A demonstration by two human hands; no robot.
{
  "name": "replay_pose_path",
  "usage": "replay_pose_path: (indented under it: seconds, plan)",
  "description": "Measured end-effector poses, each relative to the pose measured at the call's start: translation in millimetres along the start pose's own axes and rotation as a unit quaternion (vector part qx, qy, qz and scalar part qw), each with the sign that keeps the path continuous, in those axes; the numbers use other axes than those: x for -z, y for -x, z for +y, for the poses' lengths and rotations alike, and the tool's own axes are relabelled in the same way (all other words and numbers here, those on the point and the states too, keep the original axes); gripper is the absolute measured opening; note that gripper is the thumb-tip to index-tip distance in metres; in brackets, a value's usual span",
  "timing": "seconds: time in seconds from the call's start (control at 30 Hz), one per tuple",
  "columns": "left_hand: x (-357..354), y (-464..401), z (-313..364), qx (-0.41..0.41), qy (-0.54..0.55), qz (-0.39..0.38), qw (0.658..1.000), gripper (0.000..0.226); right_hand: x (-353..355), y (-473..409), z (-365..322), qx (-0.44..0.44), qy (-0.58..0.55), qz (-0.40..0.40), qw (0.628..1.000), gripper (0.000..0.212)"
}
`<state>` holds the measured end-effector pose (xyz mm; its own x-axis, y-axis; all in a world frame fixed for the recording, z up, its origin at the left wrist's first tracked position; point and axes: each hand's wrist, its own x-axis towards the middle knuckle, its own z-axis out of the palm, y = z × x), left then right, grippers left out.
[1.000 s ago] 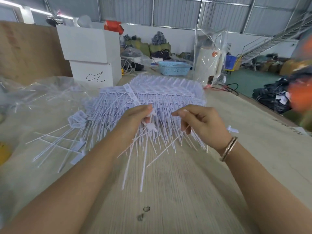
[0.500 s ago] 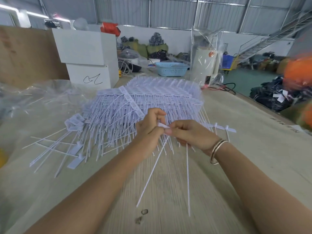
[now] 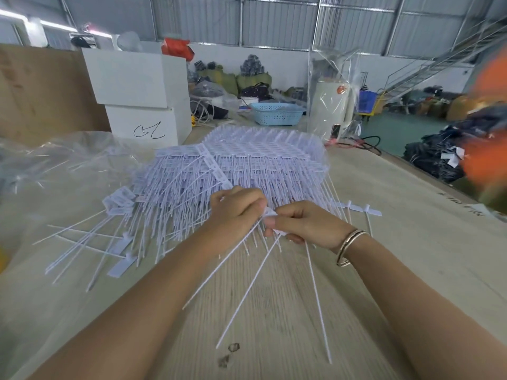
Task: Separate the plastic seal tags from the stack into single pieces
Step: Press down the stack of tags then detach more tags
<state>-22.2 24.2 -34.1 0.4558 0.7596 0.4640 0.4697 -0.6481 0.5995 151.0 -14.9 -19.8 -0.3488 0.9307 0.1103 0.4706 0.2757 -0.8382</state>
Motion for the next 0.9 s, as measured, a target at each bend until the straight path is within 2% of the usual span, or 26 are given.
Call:
replay_pose_path:
  seconds: [0.1,0.2,0.27,0.33,0.47,0.53,0.67,0.8,0.9]
  plan:
    - [1,1,-2,0.020,0.027,-0.006,0.999,0.039,-2,1,-5,0.003,0.001,0.005,1.000,0.037]
    - [2,0,0,0.040,0.053,-0.013,0.998,0.040,-2,0,-6,0.000,0.001,0.015,1.000,0.029]
    - [2,-1,1,0.060,0.058,-0.014,0.996,0.039,-4,-2,-5,0.006,0.022,0.052,0.998,0.029]
    - [1,-2,1,0.087,0.092,-0.032,0.992,0.035,-6,-4,-3,0.038,0.062,0.094,0.993,0.031]
    - [-4,-2,1,0.162,0.256,-0.021,0.953,0.024,-8,-4,-4,0.148,0.151,0.136,0.968,0.037]
    - [-7,-2,2,0.170,0.277,-0.015,0.946,0.027,-6,-4,-4,0.176,0.159,0.142,0.961,0.037]
    - [-13,-4,12,0.166,0.322,-0.015,0.932,0.037,-3,-1,-3,0.214,0.102,0.166,0.957,0.038]
    - [-17,-7,17,0.174,0.401,-0.030,0.899,0.023,-4,-2,-2,0.211,-0.028,0.160,0.964,0.032]
    - [-10,-6,17,0.166,0.420,-0.026,0.892,0.035,-5,-5,-1,0.233,-0.084,0.143,0.958,0.034]
